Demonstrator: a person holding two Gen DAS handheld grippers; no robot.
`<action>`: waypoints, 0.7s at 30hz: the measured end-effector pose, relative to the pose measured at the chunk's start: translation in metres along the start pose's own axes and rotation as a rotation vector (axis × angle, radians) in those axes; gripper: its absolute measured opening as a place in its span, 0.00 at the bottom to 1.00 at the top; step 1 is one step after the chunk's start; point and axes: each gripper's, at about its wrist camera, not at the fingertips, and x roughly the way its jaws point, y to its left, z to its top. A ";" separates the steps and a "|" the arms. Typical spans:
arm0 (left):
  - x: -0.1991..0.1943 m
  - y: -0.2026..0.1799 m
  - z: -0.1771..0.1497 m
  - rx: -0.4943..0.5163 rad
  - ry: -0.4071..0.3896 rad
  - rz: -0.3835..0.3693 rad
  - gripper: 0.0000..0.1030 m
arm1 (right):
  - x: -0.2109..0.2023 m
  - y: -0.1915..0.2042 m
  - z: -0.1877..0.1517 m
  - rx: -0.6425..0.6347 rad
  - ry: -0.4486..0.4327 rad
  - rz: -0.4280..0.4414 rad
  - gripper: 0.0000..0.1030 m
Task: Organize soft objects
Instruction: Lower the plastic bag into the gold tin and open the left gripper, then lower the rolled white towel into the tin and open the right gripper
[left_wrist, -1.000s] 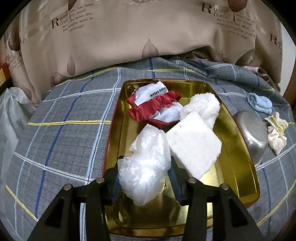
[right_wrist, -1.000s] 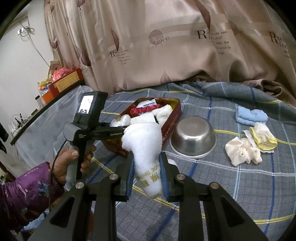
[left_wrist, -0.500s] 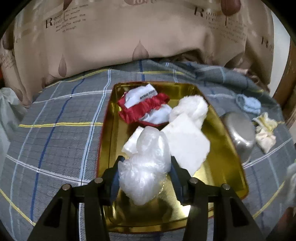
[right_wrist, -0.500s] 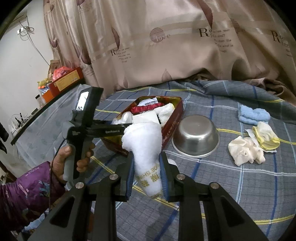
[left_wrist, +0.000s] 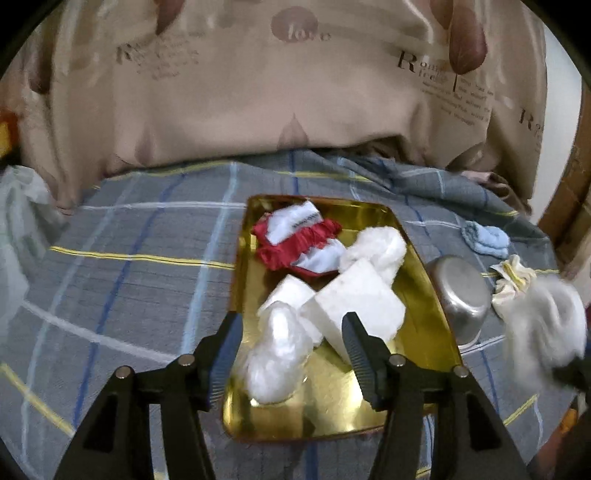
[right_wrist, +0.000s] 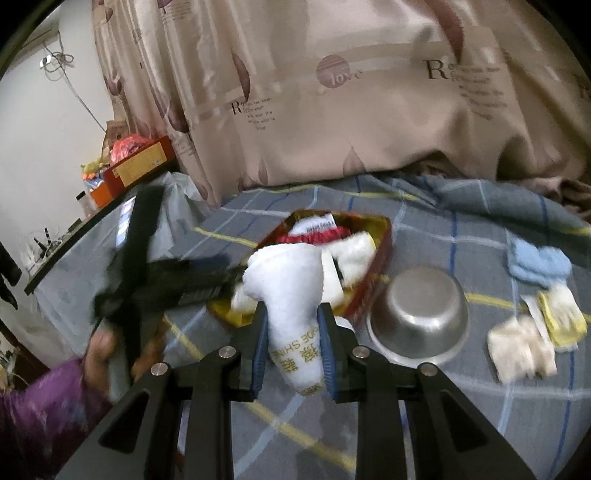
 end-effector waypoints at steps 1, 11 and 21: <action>-0.010 -0.003 -0.003 0.001 -0.016 0.026 0.56 | 0.006 0.001 0.006 0.002 0.003 0.001 0.22; -0.063 -0.013 -0.036 -0.029 -0.044 0.089 0.56 | 0.107 -0.021 0.063 0.025 0.077 -0.035 0.22; -0.056 -0.018 -0.054 -0.028 -0.006 0.074 0.56 | 0.164 -0.033 0.086 -0.003 0.125 -0.083 0.23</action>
